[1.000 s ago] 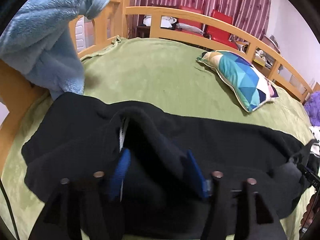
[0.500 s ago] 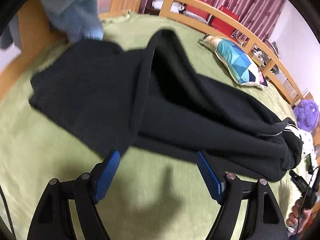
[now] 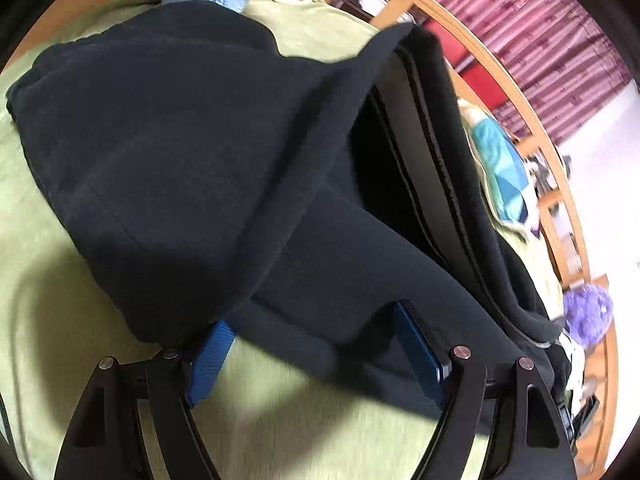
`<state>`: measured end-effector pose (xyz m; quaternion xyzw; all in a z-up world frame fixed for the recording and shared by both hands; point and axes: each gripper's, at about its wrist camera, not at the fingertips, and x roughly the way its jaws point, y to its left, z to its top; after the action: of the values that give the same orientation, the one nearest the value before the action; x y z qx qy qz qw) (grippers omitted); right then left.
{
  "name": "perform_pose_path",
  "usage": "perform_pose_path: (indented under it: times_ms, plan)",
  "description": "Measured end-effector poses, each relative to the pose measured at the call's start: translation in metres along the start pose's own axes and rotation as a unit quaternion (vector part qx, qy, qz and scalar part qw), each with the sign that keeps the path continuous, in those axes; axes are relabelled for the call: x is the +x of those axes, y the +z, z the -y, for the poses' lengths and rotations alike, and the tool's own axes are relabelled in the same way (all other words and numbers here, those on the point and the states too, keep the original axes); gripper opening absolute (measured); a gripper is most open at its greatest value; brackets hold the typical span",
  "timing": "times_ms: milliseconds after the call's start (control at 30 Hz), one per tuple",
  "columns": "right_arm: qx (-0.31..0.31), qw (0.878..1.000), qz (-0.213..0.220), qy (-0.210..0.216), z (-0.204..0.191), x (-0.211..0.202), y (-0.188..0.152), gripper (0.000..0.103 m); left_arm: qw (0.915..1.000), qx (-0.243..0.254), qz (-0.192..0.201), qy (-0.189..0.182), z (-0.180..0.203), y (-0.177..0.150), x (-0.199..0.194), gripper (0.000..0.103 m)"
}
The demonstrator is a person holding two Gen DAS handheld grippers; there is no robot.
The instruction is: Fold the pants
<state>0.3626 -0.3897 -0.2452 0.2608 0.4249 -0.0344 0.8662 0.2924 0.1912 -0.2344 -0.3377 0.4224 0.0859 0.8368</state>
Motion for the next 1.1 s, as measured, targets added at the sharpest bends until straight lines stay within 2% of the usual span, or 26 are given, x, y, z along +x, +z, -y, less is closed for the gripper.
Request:
perform_pose_path:
  times_ms: [100, 133, 167, 200, 233, 267, 300, 333, 400, 467, 633, 800, 933, 1100]
  plan:
    - [0.022, 1.0, 0.016, -0.003, -0.005, 0.012, 0.012, 0.088, 0.9997, 0.003, 0.001, 0.023, 0.009, 0.008, 0.01, 0.079]
    - [0.028, 0.999, 0.018, -0.006, -0.007, 0.016, 0.016, 0.085, 0.9995, 0.005, 0.003, 0.031, 0.013, 0.007, 0.012, 0.078]
    - [0.03, 0.999, 0.019, -0.015, -0.008, 0.018, 0.018, 0.063, 0.9991, 0.009, 0.005, 0.041, 0.014, 0.007, 0.014, 0.077]
    - [0.023, 0.999, 0.019, -0.028, -0.01, 0.019, 0.02, 0.025, 0.9981, 0.017, 0.01, 0.058, 0.018, 0.005, 0.014, 0.059]
    - [0.01, 0.999, 0.017, -0.042, -0.015, 0.021, 0.022, 0.02, 0.9962, 0.027, 0.017, 0.08, 0.02, 0.003, 0.012, 0.03]
    - [0.007, 0.999, 0.019, -0.038, -0.016, 0.019, 0.023, 0.015, 0.9951, 0.043, 0.025, 0.086, 0.02, 0.003, 0.008, 0.021]
    - [0.016, 0.999, 0.03, -0.027, -0.014, 0.01, 0.021, 0.014, 0.9962, 0.045, 0.022, 0.072, 0.017, 0.004, 0.005, 0.013]
    - [0.02, 0.999, 0.038, -0.018, -0.01, 0.001, 0.021, 0.013, 0.9971, 0.042, 0.018, 0.061, 0.013, 0.004, 0.001, 0.011]
    - [0.023, 0.999, 0.042, -0.004, -0.006, -0.016, 0.019, 0.013, 0.9985, 0.033, 0.016, 0.042, 0.008, 0.003, -0.012, 0.01]
    - [0.035, 0.999, 0.041, 0.006, -0.002, -0.034, 0.013, 0.013, 0.9981, 0.043, 0.021, 0.038, 0.01, -0.004, -0.028, 0.01]
    - [0.027, 0.999, 0.046, -0.009, 0.014, -0.085, -0.006, 0.012, 0.998, 0.057, 0.015, 0.021, 0.01, -0.031, -0.062, 0.009]
    - [0.016, 0.998, 0.05, -0.03, 0.058, -0.155, -0.036, 0.012, 0.9961, 0.087, -0.011, 0.011, 0.007, -0.096, -0.1, 0.009]
    - [0.017, 0.997, 0.053, -0.051, 0.117, -0.219, -0.071, 0.012, 0.9929, 0.114, -0.031, -0.003, 0.011, -0.153, -0.127, 0.009]
    - [0.011, 0.994, 0.06, -0.088, 0.166, -0.277, -0.106, 0.012, 0.9903, 0.128, -0.047, -0.026, 0.01, -0.202, -0.158, 0.009]
